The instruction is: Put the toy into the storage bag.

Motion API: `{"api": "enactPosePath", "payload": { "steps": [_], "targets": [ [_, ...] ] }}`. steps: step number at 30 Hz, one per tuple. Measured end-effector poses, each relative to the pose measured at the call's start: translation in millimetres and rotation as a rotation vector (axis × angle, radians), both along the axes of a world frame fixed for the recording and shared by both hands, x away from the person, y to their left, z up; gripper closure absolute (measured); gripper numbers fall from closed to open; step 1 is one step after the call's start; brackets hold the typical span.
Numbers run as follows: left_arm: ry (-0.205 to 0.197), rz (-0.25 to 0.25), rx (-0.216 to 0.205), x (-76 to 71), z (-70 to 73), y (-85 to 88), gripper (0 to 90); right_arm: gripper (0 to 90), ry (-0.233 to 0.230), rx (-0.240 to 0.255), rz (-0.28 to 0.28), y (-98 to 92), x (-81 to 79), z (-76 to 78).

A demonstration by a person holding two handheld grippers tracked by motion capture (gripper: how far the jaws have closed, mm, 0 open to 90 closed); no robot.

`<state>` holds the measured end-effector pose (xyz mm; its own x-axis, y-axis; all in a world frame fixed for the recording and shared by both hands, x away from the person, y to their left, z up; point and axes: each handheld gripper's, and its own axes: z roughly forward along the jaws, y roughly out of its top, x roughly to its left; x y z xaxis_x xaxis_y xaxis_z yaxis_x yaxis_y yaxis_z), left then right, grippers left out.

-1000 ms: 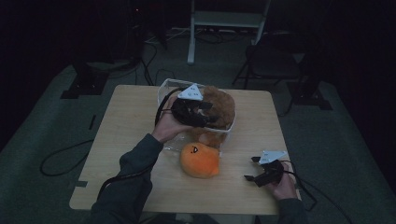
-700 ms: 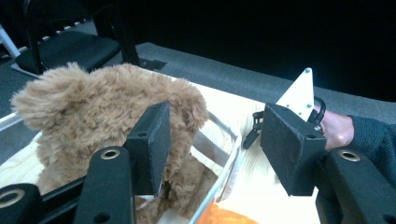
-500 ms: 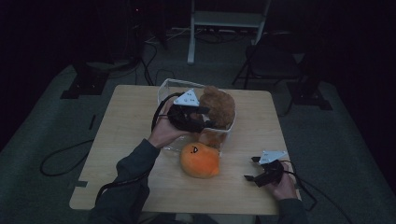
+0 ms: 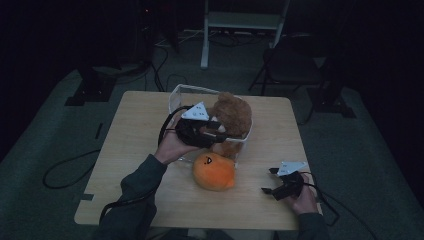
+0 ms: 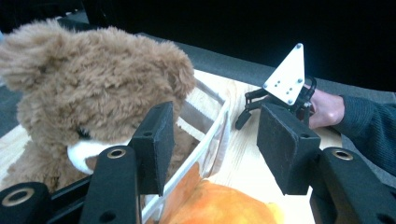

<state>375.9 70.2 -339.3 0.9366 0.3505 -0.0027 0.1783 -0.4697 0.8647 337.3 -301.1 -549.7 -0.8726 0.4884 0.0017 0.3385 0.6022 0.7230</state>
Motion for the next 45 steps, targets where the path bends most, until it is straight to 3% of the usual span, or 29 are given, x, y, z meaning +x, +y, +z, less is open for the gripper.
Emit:
{"api": "enactPosePath", "payload": {
  "steps": [29, 45],
  "targets": [
    [0.052, -0.003, -0.023, -10.2, -23.0, 24.4, 48.2, 11.5, 0.000, 0.000, -0.001, 0.0, 0.0, 0.0],
    [0.070, 0.029, 0.013, -12.4, -44.8, 32.7, 46.8, 11.5, 0.001, 0.000, -0.002, 0.0, -0.1, 0.0]
  ]
}}
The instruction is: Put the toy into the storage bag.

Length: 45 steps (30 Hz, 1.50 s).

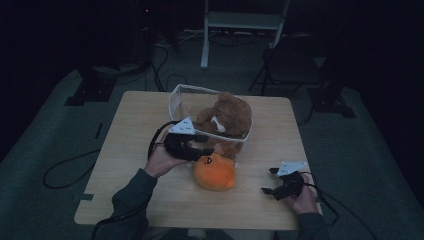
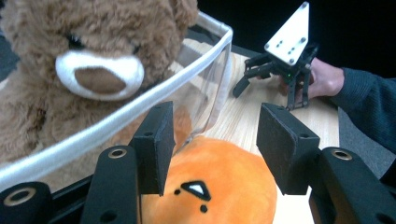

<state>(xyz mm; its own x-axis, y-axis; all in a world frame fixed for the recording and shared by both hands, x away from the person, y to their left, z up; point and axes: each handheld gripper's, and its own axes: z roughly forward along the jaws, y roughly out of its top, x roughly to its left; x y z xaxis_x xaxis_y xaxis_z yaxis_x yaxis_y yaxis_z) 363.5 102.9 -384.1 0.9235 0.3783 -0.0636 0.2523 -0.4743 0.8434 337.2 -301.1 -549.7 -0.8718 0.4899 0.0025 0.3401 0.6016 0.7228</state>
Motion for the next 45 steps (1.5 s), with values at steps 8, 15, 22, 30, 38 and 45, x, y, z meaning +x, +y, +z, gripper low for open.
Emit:
{"api": "enactPosePath", "payload": {
  "steps": [8, 15, 22, 30, 38, 45],
  "targets": [
    [0.019, 0.018, 0.008, 0.5, -12.6, 7.0, 47.0, 11.5, -0.002, 0.000, 0.001, 0.0, 0.1, -0.1],
    [0.050, 0.033, 0.016, -0.4, -27.6, 12.9, 47.0, 11.5, -0.002, 0.001, 0.001, 0.0, 0.1, -0.2],
    [0.105, 0.056, 0.040, 3.3, -50.5, 19.5, 49.0, 11.5, -0.003, 0.000, 0.001, 0.0, 0.2, -0.2],
    [0.154, 0.078, 0.034, 4.8, -63.7, 29.2, 54.5, 11.5, -0.001, 0.000, 0.000, 0.0, 0.0, -0.1],
    [0.197, 0.082, 0.017, 3.8, -76.2, 37.0, 52.3, 11.5, 0.000, 0.001, 0.000, 0.0, 0.0, -0.2],
    [0.207, 0.094, 0.035, 2.7, -86.1, 29.3, 43.6, 11.5, 0.000, 0.000, 0.000, 0.0, 0.0, -0.2]
  ]
}}
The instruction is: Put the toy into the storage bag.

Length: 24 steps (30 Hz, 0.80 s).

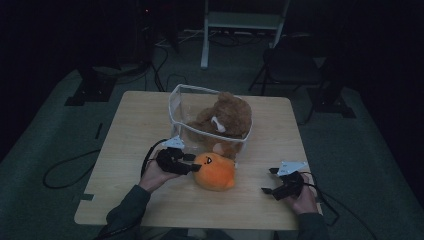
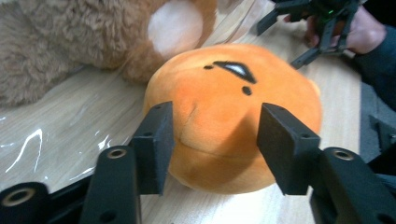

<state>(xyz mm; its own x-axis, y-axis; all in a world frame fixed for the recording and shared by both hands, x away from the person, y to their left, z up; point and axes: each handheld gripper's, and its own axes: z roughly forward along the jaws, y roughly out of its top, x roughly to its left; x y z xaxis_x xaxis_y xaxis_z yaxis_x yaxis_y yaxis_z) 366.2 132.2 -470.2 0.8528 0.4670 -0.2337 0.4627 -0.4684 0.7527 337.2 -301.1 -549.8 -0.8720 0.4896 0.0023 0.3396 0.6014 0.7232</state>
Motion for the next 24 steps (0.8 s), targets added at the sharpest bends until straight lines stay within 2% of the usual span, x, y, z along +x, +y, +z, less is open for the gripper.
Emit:
{"api": "enactPosePath", "payload": {
  "steps": [5, 10, 13, 15, 17, 21, 24],
  "targets": [
    [-0.006, 0.034, 0.001, 0.7, -3.5, -2.0, 27.6, 11.5, -0.001, -0.001, 0.000, 0.0, 0.1, 0.0],
    [-0.009, 0.001, -0.033, -2.2, -4.8, -7.2, 20.2, 11.5, -0.001, -0.001, 0.000, 0.0, 0.1, 0.0],
    [-0.010, 0.030, -0.013, -1.5, -8.7, -13.9, 16.7, 11.5, -0.001, -0.001, 0.000, 0.0, 0.1, 0.0],
    [0.004, 0.028, -0.016, 0.0, -12.3, -16.4, 12.1, 11.5, -0.001, -0.001, 0.000, 0.0, 0.1, 0.0],
    [0.015, 0.027, -0.029, 0.9, -14.7, -17.6, 10.2, 11.5, -0.001, -0.001, 0.000, -0.1, 0.1, 0.0],
    [0.032, -0.017, -0.053, 1.4, -18.8, -20.5, 10.2, 11.5, -0.001, -0.001, 0.000, 0.0, 0.1, 0.0],
    [0.026, -0.031, -0.063, -0.3, -18.7, -22.8, 10.2, 11.5, -0.001, -0.001, 0.000, -0.1, 0.1, 0.0]
  ]
}}
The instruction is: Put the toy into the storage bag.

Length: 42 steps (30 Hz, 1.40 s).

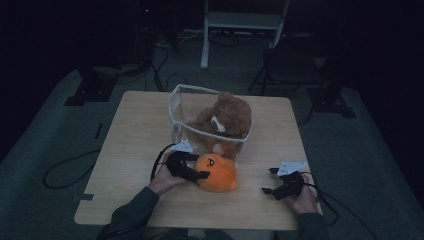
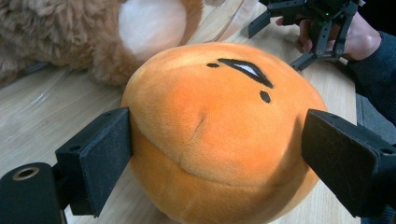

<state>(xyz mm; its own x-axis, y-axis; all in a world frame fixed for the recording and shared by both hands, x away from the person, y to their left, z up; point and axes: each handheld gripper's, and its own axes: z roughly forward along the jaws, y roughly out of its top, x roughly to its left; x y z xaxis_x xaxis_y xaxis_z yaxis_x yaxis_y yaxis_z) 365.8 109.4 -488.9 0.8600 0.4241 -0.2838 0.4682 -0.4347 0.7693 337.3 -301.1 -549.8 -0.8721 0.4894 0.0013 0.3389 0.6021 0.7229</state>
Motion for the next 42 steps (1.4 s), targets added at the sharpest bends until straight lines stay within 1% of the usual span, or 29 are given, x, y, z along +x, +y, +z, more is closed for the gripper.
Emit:
{"api": "enactPosePath", "payload": {
  "steps": [5, 8, 9, 12, 13, 14, 15, 16, 18, 21, 22, 24, 25, 27, 30, 31, 32, 35, 36, 38, 40, 42],
  "targets": [
    [-0.001, 0.001, 0.008, -0.6, -2.9, -4.2, 9.3, 11.5, 0.000, 0.000, 0.000, 0.0, 0.0, 0.0],
    [0.009, -0.004, 0.000, -0.9, -4.8, -7.9, 8.2, 11.5, 0.000, 0.000, -0.002, 0.0, 0.0, 0.0],
    [0.019, -0.005, -0.006, -1.5, -5.3, -9.3, 8.2, 11.5, 0.000, 0.000, -0.002, 0.1, 0.0, 0.0],
    [0.017, -0.015, -0.005, -3.5, -6.3, -12.6, 8.1, 11.5, 0.000, 0.000, -0.002, 0.1, 0.0, 0.0],
    [0.019, -0.020, -0.002, -3.8, -6.8, -13.6, 7.5, 11.5, 0.001, 0.000, -0.004, 0.2, 0.0, 0.0],
    [0.020, -0.036, 0.005, -4.2, -8.1, -15.5, 2.8, 11.5, 0.001, 0.000, -0.004, 0.2, 0.0, 0.0],
    [0.011, -0.035, 0.030, -5.1, -9.2, -17.8, 0.4, 11.5, 0.001, 0.000, -0.004, 0.2, 0.0, 0.0],
    [0.007, -0.034, 0.040, -5.8, -10.0, -19.4, 0.3, 11.5, 0.000, 0.000, -0.003, 0.1, 0.0, 0.0],
    [0.009, -0.028, 0.035, -5.9, -9.9, -19.9, 0.4, 11.5, 0.001, 0.000, -0.004, 0.2, 0.0, 0.0],
    [0.009, -0.025, 0.040, -5.3, -10.0, -19.4, 0.5, 11.5, 0.001, 0.000, -0.004, 0.2, 0.0, 0.0],
    [0.008, -0.020, 0.047, -5.3, -9.9, -19.4, 1.3, 11.5, 0.001, 0.000, -0.004, 0.2, 0.0, 0.0],
    [0.008, -0.021, 0.050, -5.3, -9.9, -19.2, 2.8, 11.5, 0.001, 0.000, -0.004, 0.2, 0.0, 0.0],
    [0.004, -0.016, 0.059, -5.3, -9.7, -18.7, 2.8, 11.5, 0.000, 0.000, -0.003, 0.1, 0.0, 0.0],
    [0.010, -0.009, 0.068, -4.7, -9.7, -17.8, 6.3, 11.5, 0.001, 0.000, -0.004, 0.2, 0.0, 0.0],
    [0.006, -0.004, 0.073, -4.7, -9.3, -16.2, 12.2, 11.4, 0.001, 0.000, -0.004, 0.2, -0.1, 0.0],
    [0.013, 0.010, 0.069, -4.8, -9.0, -15.1, 12.2, 11.4, 0.001, 0.000, -0.004, 0.2, -0.1, 0.0],
    [0.013, 0.012, 0.073, -5.0, -8.6, -14.9, 14.9, 11.4, 0.001, 0.000, -0.004, 0.2, -0.1, 0.0],
    [0.017, 0.022, 0.085, -5.6, -7.0, -14.6, 18.8, 11.4, 0.001, 0.000, -0.004, 0.2, -0.1, 0.0],
    [0.014, 0.028, 0.089, -6.4, -6.4, -14.6, 19.8, 11.5, 0.001, 0.000, -0.004, 0.2, -0.1, 0.0],
    [-0.010, 0.048, 0.084, -9.0, -5.6, -14.1, 24.5, 11.4, 0.001, 0.000, -0.004, 0.2, -0.1, 0.0],
    [-0.010, 0.054, 0.079, -10.5, -5.3, -14.4, 26.7, 11.4, 0.001, 0.000, -0.005, 0.3, -0.1, 0.0],
    [-0.019, 0.053, 0.074, -10.8, -4.7, -13.8, 29.2, 11.5, 0.001, 0.000, -0.005, 0.3, -0.1, 0.0]
  ]
}}
